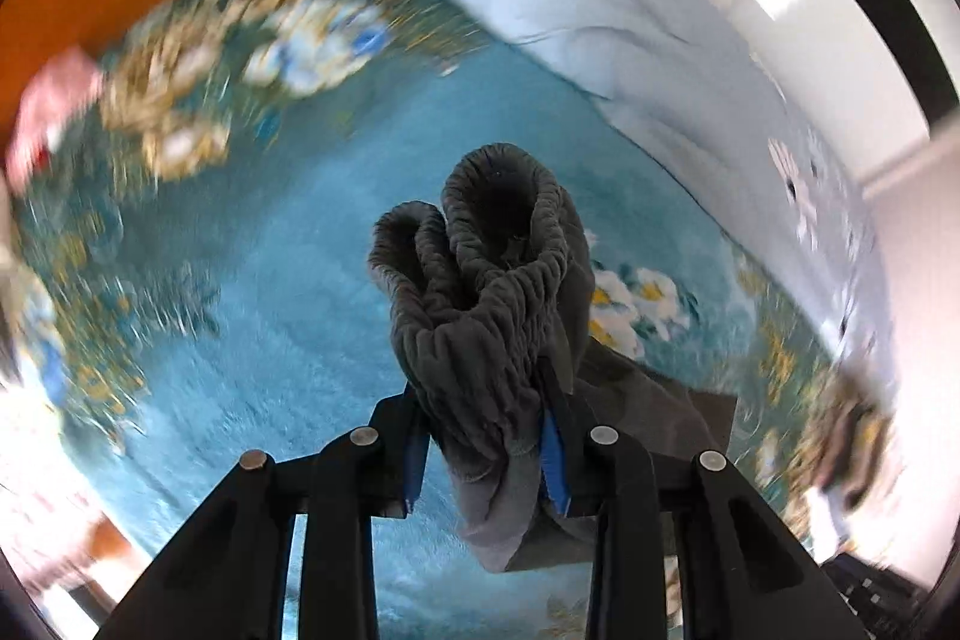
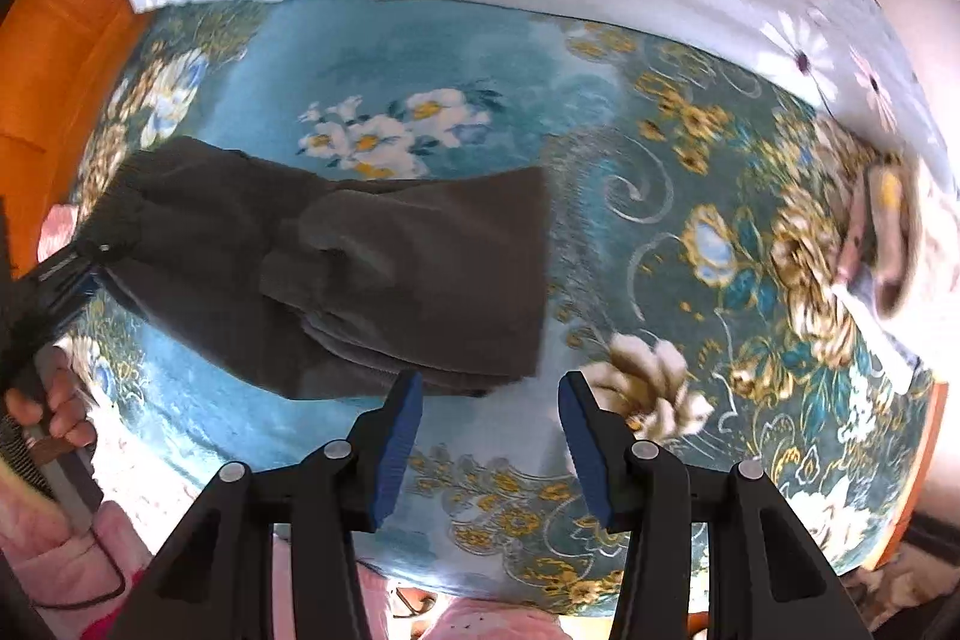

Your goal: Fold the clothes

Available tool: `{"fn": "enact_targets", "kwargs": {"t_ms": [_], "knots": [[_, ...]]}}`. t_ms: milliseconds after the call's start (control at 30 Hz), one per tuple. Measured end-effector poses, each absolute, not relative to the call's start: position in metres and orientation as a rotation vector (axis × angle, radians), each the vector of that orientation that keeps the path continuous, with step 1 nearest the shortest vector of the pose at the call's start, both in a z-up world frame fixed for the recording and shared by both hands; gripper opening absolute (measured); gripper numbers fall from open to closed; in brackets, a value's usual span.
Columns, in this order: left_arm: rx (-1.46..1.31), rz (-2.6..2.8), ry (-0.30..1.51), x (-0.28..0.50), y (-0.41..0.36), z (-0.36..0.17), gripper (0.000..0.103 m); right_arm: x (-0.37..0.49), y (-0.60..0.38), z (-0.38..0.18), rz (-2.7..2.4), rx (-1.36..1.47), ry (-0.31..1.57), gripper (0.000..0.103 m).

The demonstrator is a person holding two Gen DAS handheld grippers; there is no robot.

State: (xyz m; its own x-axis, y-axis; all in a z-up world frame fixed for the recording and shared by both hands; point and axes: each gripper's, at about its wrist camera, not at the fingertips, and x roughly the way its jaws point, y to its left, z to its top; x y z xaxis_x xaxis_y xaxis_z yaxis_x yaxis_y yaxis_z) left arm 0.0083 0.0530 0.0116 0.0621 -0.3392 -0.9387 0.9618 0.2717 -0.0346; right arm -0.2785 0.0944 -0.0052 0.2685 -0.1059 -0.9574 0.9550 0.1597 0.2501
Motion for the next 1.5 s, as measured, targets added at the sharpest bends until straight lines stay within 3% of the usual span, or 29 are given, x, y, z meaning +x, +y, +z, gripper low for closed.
{"fn": "enact_targets", "kwargs": {"t_ms": [233,367,700,900,1133,1267,1500], "knots": [[1.041,-1.136,0.759,-0.129,0.059,0.03,0.032,-0.358,0.113,-0.042,-0.976,1.21,0.928,0.051],[1.192,-1.112,0.635,-0.197,0.07,0.012,0.032,-0.391,0.122,-0.059,-0.963,1.247,0.891,0.051],[1.408,-0.945,0.508,-0.274,0.08,-0.045,0.036,-0.45,0.14,-0.095,-0.996,1.359,0.853,0.051],[1.47,-0.93,0.558,-0.292,0.096,-0.065,0.04,-0.46,0.145,-0.104,-1.0,1.364,0.879,0.051],[1.365,-1.169,0.727,-0.294,0.106,-0.036,0.04,-0.446,0.143,-0.105,-0.985,1.346,0.917,0.051],[1.264,-1.207,0.827,-0.248,0.105,-0.017,0.047,-0.428,0.137,-0.103,-0.973,1.359,0.909,0.051],[1.036,-0.908,1.138,-0.098,0.104,-0.035,0.047,-0.369,0.117,-0.085,-0.821,1.342,0.861,0.053]]}}
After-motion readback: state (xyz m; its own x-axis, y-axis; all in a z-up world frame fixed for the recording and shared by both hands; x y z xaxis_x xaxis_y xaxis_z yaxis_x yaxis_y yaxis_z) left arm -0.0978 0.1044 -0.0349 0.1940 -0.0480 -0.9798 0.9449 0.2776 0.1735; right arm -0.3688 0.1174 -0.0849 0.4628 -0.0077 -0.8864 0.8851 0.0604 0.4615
